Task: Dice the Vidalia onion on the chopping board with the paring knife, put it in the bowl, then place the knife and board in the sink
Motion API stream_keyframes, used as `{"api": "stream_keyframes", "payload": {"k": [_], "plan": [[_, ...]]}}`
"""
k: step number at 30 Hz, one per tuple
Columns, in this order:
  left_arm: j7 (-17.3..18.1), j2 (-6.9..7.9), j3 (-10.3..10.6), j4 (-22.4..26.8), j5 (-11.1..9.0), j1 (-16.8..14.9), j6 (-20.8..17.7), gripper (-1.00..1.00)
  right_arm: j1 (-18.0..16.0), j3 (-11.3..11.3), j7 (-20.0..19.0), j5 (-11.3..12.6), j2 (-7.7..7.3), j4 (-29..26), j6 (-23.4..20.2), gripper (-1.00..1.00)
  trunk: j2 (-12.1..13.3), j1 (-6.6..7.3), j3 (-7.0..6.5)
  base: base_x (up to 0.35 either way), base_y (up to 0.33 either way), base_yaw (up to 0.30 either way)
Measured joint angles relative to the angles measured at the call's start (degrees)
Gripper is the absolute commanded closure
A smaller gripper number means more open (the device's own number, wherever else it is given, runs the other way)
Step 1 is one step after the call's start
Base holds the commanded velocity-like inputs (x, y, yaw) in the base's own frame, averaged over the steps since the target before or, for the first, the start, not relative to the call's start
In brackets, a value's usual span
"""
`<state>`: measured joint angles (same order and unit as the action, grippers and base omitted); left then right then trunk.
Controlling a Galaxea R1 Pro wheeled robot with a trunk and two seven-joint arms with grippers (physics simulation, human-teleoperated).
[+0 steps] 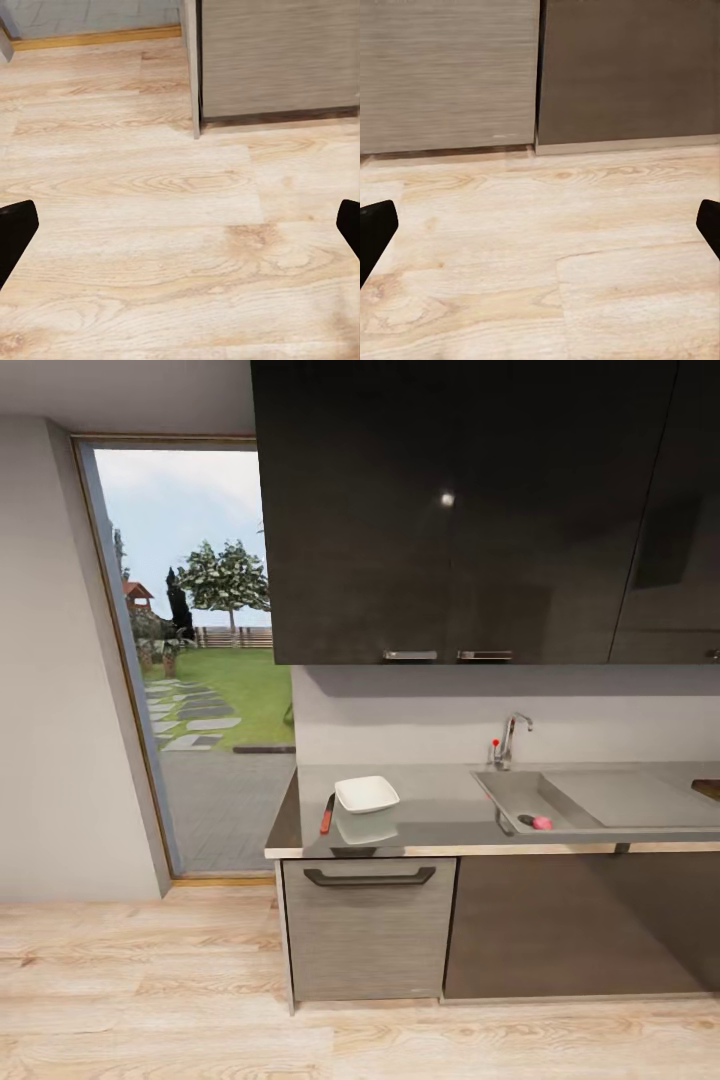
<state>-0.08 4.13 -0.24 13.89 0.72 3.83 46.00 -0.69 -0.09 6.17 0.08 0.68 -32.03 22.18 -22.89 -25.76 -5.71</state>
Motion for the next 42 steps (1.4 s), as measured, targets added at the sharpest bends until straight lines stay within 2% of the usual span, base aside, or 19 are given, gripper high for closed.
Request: {"api": "stream_keyframes", "payload": {"k": [11,42], "plan": [[0.07,0.04,0.14,0.0,0.08,0.0,0.08,-1.0,-0.01,0.0,0.0,0.01,0.0,0.0,-0.01,-1.0,0.0,0.0,0.07,0.0,0.0,0.0],[0.08,0.09,0.08,0.09,0.08,0.0,0.09,-1.0,-0.01,0.0,0.0,0.0,0.0,0.0,-0.03,-1.0,0.01,0.0,2.85,0.0,0.0,0.0]]}}
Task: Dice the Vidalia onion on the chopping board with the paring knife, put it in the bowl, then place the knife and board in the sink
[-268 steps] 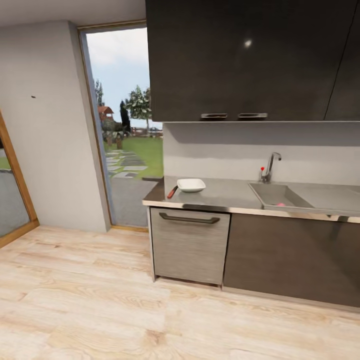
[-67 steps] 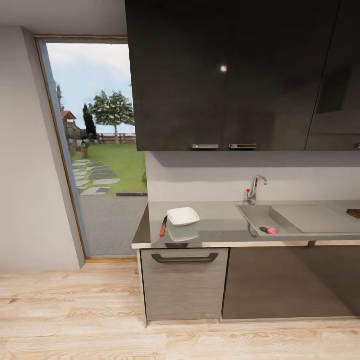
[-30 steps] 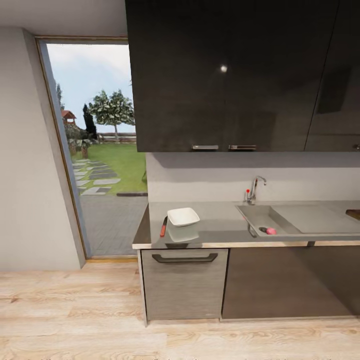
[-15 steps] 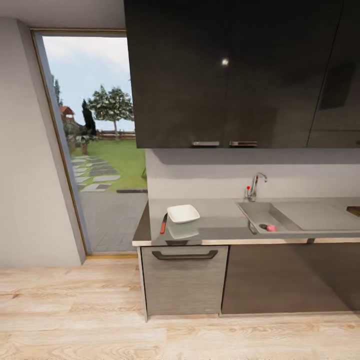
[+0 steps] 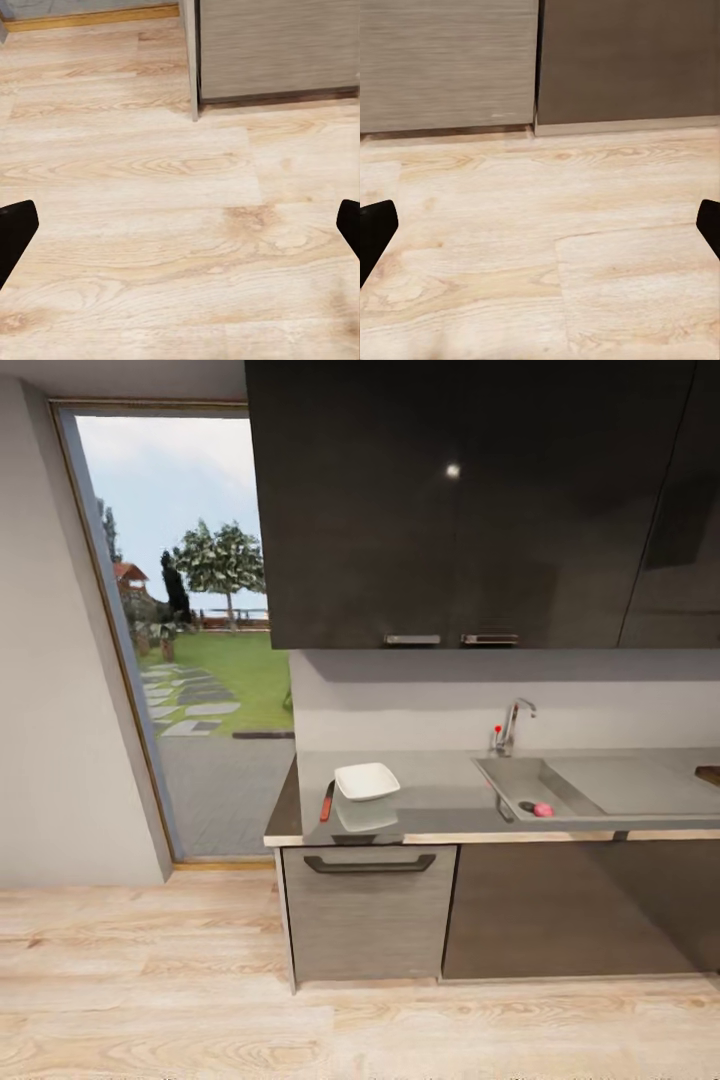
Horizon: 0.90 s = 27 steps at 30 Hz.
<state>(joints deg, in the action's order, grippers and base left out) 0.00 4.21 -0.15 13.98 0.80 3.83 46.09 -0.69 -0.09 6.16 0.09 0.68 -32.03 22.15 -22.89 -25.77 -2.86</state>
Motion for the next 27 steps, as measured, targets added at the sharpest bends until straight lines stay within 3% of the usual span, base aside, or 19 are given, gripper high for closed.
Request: {"api": "stream_keyframes", "payload": {"k": [16,20,23,24,25,27], "plan": [[-0.05,-0.02,-0.1,0.11,0.0,0.0,0.03,-1.0,0.0,0.0,0.06,-0.03,0.0,0.0,0.0,-1.0,0.0,0.0,1.24,0.0,0.0,0.0],[-0.18,-0.01,-0.29,0.3,-0.19,0.0,0.01,-1.0,-0.05,0.0,2.73,-0.15,0.02,-2.07,-0.3,-1.0,-0.01,0.0,1.26,0.0,0.0,0.0],[-0.22,0.0,-0.32,0.29,-0.25,0.0,-0.03,-1.0,-0.09,0.01,7.69,-0.16,0.08,-7.36,-1.05,-1.0,-0.01,0.0,1.26,0.0,0.0,0.0],[-0.23,0.05,-0.34,0.28,-0.31,0.0,-0.07,-1.0,-0.11,0.01,12.88,0.07,0.58,-14.62,-5.49,-1.0,0.0,0.0,1.27,0.0,0.0,0.0],[-0.24,0.06,-0.33,0.23,-0.31,0.0,-0.07,-1.0,-0.15,0.08,14.41,-0.22,0.99,-21.79,-9.3,-1.0,-0.02,0.0,1.25,0.0,0.0,0.0],[-0.24,0.08,-0.33,0.2,-0.32,0.0,-0.08,-1.0,-0.15,0.12,15.66,-0.18,1.64,-28.16,-16.11,-1.0,-0.01,0.0,1.26,0.0,0.0,0.0]]}}
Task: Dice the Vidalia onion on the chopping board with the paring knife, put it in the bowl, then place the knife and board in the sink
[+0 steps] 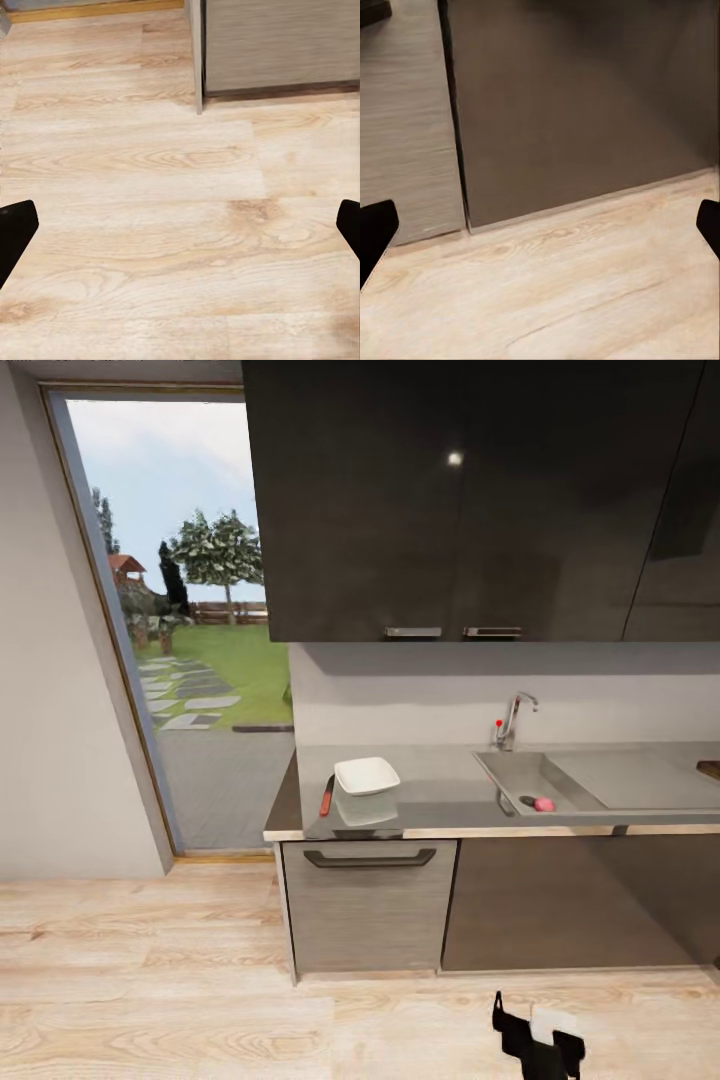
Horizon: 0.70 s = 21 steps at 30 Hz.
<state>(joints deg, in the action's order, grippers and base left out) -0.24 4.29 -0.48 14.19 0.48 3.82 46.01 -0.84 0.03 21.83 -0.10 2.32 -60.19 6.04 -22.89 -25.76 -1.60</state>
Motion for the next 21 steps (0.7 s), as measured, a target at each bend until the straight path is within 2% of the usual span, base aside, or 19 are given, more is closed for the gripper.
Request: {"api": "stream_keyframes", "payload": {"k": [2,5,6,7,10,16,21], "plan": [[0.0,0.01,0.0,-0.02,0.0,0.0,0.0,-1.0,-0.02,0.04,0.77,-0.11,0.74,-8.76,-7.74,-1.0,0.0,0.0,-0.01,0.0,0.0,0.0],[0.0,0.01,0.0,-0.03,-0.01,0.0,-0.01,-1.0,-0.14,0.09,1.21,-0.21,1.25,-18.34,-13.8,-1.0,0.0,0.0,0.0,0.0,0.0,0.0],[0.0,0.01,0.0,-0.03,-0.01,0.0,-0.01,-1.0,-0.22,0.1,1.3,-0.2,1.31,-20.01,-14.67,-1.0,0.0,0.0,0.0,0.0,0.0,0.0],[0.0,0.01,0.0,-0.07,-0.01,0.0,-0.01,-1.0,-1.12,0.16,1.89,-0.36,1.44,-24.4,-17.82,-1.0,0.01,0.0,-0.01,0.0,0.0,0.0],[0.0,0.02,0.0,-0.11,-0.01,0.0,-0.01,-1.0,-4.47,0.2,3.6,-0.29,1.53,-27.53,-22.94,-1.0,0.01,0.0,-0.01,0.0,0.0,0.0],[0.0,0.02,0.0,-0.13,-0.01,-0.01,0.0,-1.0,-12.03,1.5,6.06,-0.24,1.92,-28.63,-30.21,-1.0,0.01,0.0,0.0,0.0,0.0,0.0],[0.0,0.02,0.0,-0.06,-0.01,-0.01,0.0,-1.0,-21.08,4.01,8.47,-0.51,3.86,-28.59,-38.32,-1.0,0.01,0.01,-0.01,0.045,-0.021,0.0]]}}
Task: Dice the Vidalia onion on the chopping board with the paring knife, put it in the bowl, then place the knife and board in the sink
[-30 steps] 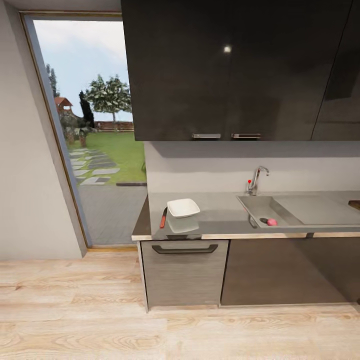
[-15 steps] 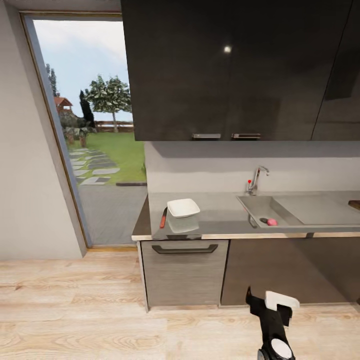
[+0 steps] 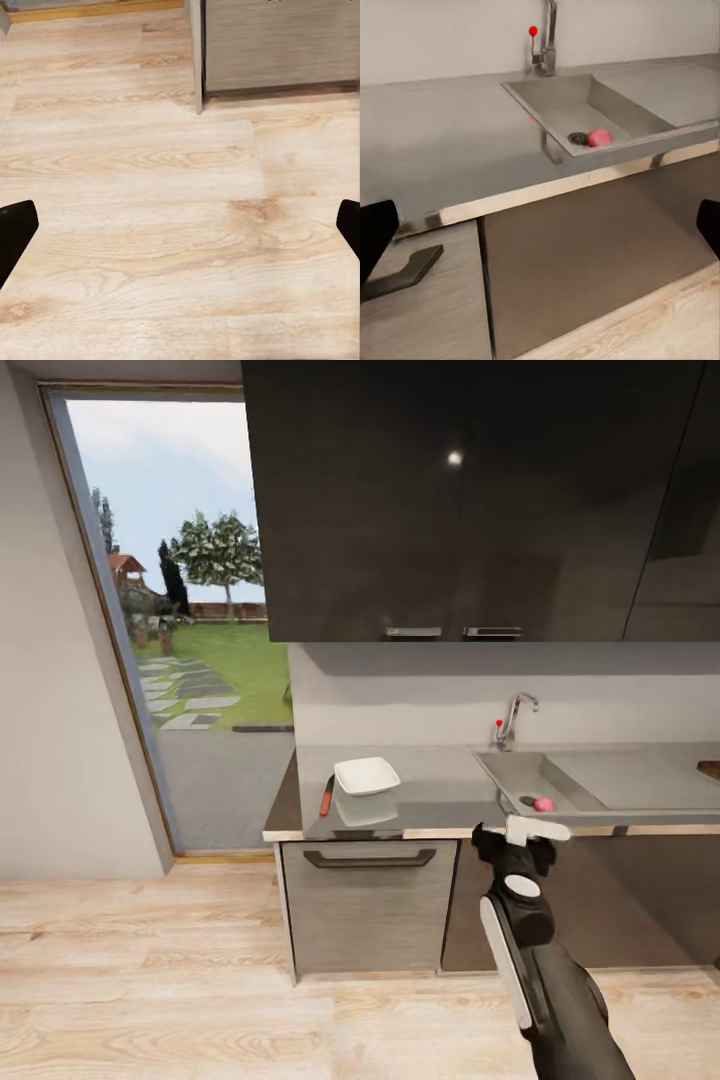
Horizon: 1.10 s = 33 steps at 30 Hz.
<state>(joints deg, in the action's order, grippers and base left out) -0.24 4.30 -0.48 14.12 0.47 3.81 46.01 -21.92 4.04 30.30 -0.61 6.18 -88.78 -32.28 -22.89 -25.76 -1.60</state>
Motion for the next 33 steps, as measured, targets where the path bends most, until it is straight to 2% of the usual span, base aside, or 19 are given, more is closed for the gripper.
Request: {"api": "stream_keyframes", "payload": {"k": [4,7,8,11,18,21,23,27,30,33], "plan": [[0.0,-0.04,0.0,0.01,0.0,0.0,-0.02,-1.0,-6.63,1.91,0.69,-0.26,1.99,0.71,-4.73,-1.0,0.0,0.01,0.0,0.208,-0.082,0.0],[0.0,-0.07,0.0,0.02,0.0,0.0,-0.04,-1.0,-9.8,3.48,0.78,-0.3,2.52,2.74,-6.71,-1.0,0.0,0.02,0.01,0.286,-0.068,0.0],[-0.03,-0.03,0.01,0.12,0.01,0.0,-0.01,-1.0,-14.41,4.72,0.57,-0.23,2.81,9.88,-7.93,-1.0,-0.01,0.02,0.0,0.318,0.006,0.0],[-0.06,-0.01,-0.05,0.18,-0.02,0.0,-0.02,-1.0,-16.84,4.93,0.38,-0.32,2.78,15.09,-8.13,-1.0,0.0,0.02,0.01,0.309,0.081,0.0],[-0.15,0.24,-0.16,0.15,-0.19,0.01,-0.07,-1.0,-20.08,5.01,-0.13,-0.17,2.53,19.18,-8.19,-1.0,0.0,0.01,0.01,0.174,0.26,0.0],[-0.16,0.76,-0.22,0.13,-0.56,0.01,-0.08,-1.0,-20.34,4.97,-3.6,-0.2,2.31,19.41,-8.22,-1.0,0.0,0.0,0.01,0.088,0.31,0.0],[-0.15,1.52,-0.39,0.17,-2.59,0.01,-0.07,-1.0,-20.39,4.89,-7.49,-0.26,1.21,19.81,-8.36,-1.0,0.01,0.0,0.01,0.068,0.312,0.0],[-0.13,2.12,-0.43,0.2,-5.57,-0.01,-0.07,-1.0,-20.41,4.73,-11.66,-0.31,-0.29,20.08,-8.48,-1.0,-0.01,0.02,0.01,0.162,0.285,0.0],[-0.1,2.59,-0.38,0.2,-6.42,-0.01,-0.07,-1.0,-20.42,4.54,-15.51,-0.19,-2.06,20.14,-8.6,-1.0,0.0,0.02,0.01,0.27,0.18,0.0],[-0.08,2.74,-0.31,0.24,-6.6,-0.03,-0.08,-1.0,-20.42,4.45,-18.35,-0.21,-2.79,20.16,-8.65,-1.0,-0.01,0.03,0.01,0.307,0.075,0.0]]}}
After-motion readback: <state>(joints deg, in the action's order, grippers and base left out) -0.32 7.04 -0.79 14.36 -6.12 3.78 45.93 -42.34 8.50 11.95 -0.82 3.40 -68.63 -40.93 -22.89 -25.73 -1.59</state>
